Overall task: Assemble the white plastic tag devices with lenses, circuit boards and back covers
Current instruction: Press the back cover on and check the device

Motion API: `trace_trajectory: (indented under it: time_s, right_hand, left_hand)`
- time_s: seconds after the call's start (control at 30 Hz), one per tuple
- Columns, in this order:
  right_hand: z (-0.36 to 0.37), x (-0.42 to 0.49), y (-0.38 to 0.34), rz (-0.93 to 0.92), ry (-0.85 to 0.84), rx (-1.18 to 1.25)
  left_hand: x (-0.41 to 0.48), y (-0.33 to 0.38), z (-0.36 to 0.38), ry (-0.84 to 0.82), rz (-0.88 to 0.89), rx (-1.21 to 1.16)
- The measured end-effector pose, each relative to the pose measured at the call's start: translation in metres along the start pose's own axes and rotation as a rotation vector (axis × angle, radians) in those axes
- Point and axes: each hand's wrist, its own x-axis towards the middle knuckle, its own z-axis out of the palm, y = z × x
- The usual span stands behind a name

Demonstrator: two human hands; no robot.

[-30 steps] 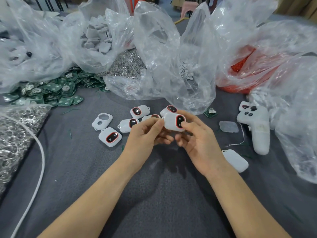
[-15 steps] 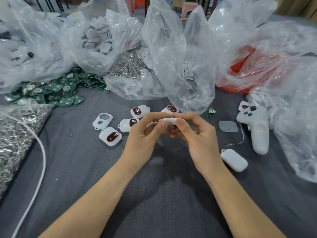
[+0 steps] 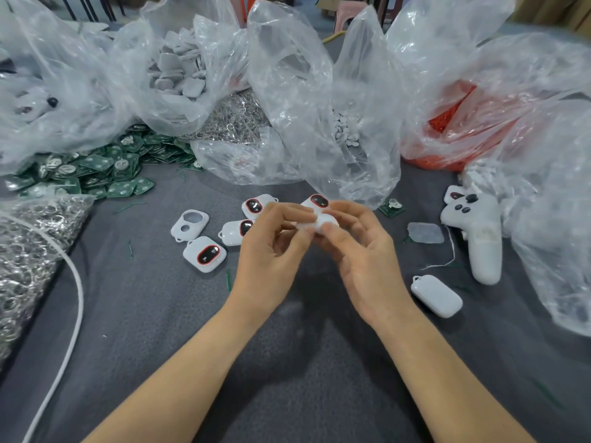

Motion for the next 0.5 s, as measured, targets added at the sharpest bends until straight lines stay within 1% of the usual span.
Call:
trace_trajectory:
  time_s: [0.07,0.1,0.17,0.23,0.3,0.43,0.5]
  right_hand:
    - [-0.0017,0.0003,0.0015,0.011,0.017,-0.010]
    - [-0.0028,0.0002,0.0020,-0.017,0.016,-0.067]
    - [-0.0041,-0.0008,0.0007,-0.085,0.005,-0.187]
    - [-0.0042,-0.0012,-0.0010,-0.114,0.011,-0.224]
    - [-0.0047,-0.0011,-0.0023,-0.134,0.032,-0.256]
    - [-0.0036,-0.0040,-0.0014,-0.206,-0.002,-0.411]
    - [-0.0039,-0.0048,-0.0002,-0.235,-0.012,-0.451]
  left_hand:
    - [0.0017,-0.0004,-0.0022,0.026,0.008,0.058]
    - [0.0023,-0.0013,-0.0030,0.030,0.002,0.073]
    - [0.0014,-0.0028,-0.0030,0.024,-0.039,0.047]
    - [-0.0003,-0.0034,-0.0024,-0.012,-0.086,0.027]
    - [-0.0017,-0.0041,-0.0019,-0.041,-0.080,0.080]
    - [-0.0020,-0.0051,-0.0027,0.009,-0.088,0.076]
    - [-0.0020,-0.0048,-0.0021,0.005,-0.081,0.100]
